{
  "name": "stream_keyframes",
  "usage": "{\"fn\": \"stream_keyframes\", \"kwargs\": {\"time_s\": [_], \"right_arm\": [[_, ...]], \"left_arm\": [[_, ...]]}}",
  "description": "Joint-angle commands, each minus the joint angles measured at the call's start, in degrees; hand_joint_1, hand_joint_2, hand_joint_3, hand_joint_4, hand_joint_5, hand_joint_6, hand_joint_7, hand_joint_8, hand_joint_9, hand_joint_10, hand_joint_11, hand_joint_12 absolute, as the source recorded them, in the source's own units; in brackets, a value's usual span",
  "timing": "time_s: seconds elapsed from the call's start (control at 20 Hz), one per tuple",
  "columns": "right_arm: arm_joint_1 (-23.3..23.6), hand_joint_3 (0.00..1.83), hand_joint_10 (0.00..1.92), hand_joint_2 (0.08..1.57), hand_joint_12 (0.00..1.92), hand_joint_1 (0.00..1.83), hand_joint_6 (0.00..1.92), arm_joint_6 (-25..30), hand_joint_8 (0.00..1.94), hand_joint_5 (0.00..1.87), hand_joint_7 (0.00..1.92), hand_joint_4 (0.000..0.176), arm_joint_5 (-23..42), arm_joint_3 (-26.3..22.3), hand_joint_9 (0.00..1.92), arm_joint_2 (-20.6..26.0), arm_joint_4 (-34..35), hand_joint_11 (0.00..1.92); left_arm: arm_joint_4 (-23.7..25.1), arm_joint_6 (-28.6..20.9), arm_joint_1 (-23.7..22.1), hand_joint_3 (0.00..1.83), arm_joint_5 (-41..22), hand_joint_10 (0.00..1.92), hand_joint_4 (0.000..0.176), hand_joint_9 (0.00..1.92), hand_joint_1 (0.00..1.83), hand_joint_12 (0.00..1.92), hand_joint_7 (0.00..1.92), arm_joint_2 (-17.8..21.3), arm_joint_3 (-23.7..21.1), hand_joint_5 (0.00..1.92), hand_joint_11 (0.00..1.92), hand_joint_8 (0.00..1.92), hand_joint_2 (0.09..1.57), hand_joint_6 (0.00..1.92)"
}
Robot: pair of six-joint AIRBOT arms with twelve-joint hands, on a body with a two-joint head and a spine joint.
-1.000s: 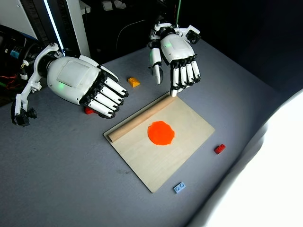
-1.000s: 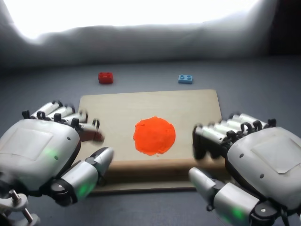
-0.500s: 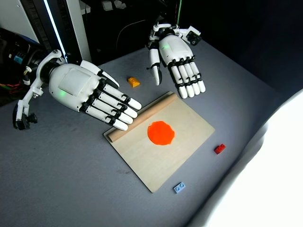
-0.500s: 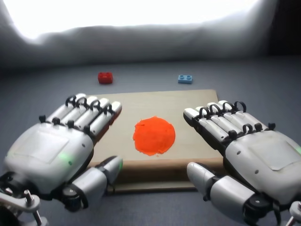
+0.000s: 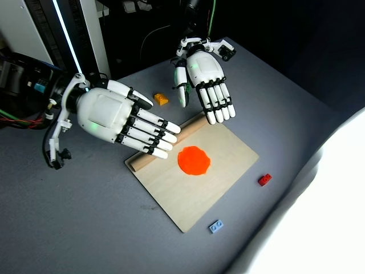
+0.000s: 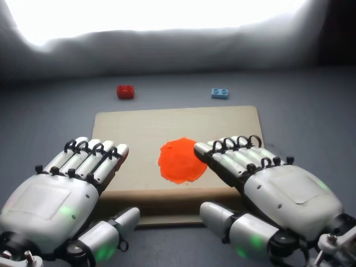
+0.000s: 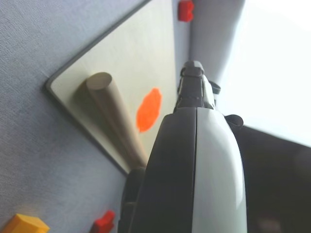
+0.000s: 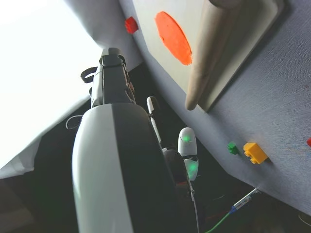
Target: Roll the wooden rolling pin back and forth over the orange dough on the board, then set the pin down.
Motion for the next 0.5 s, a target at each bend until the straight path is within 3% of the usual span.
{"fn": "stream_keyframes", "kwargs": {"time_s": [0.0, 0.1, 0.25, 0.45], "right_arm": [[0.21, 0.02, 0.0, 1.39, 0.0, 0.0, 0.01, -1.56, 0.01, 0.05, 0.05, 0.0, 5.4, 0.1, 0.0, -0.41, -2.91, 0.0], [0.14, 0.02, 0.0, 1.4, 0.0, 0.0, 0.01, -6.9, 0.01, 0.05, 0.05, 0.0, 6.12, 0.44, 0.0, -1.74, 0.06, 0.0], [0.16, 0.08, 0.0, 1.52, 0.0, 0.0, 0.02, -14.82, 0.01, 0.06, 0.05, 0.0, 9.53, 0.44, 0.0, -4.34, 4.78, 0.0], [-0.19, 0.08, 0.0, 1.53, 0.0, 0.0, 0.02, -19.24, 0.01, 0.07, 0.06, 0.0, 16.12, 1.32, 0.01, -8.13, 6.16, 0.0]], "left_arm": [[3.2, -0.3, 0.06, 0.0, -6.86, 0.0, 0.0, 0.0, 0.0, 0.01, 0.01, -0.6, 0.24, 0.0, 0.01, 0.0, 1.33, 0.0], [2.17, -0.35, 0.62, 0.0, -8.85, 0.0, 0.0, 0.0, 0.0, 0.01, 0.01, -1.8, 0.36, 0.01, 0.02, 0.0, 1.33, 0.0], [1.05, -0.16, 1.74, 0.0, -12.08, 0.0, 0.0, 0.0, 0.0, 0.01, 0.02, -4.03, 0.52, 0.0, 0.02, 0.0, 1.41, 0.0], [1.19, 0.91, 1.88, 0.0, -12.64, 0.0, 0.0, 0.0, 0.0, 0.01, 0.0, -6.16, 1.39, 0.0, 0.0, 0.0, 1.44, 0.0]]}}
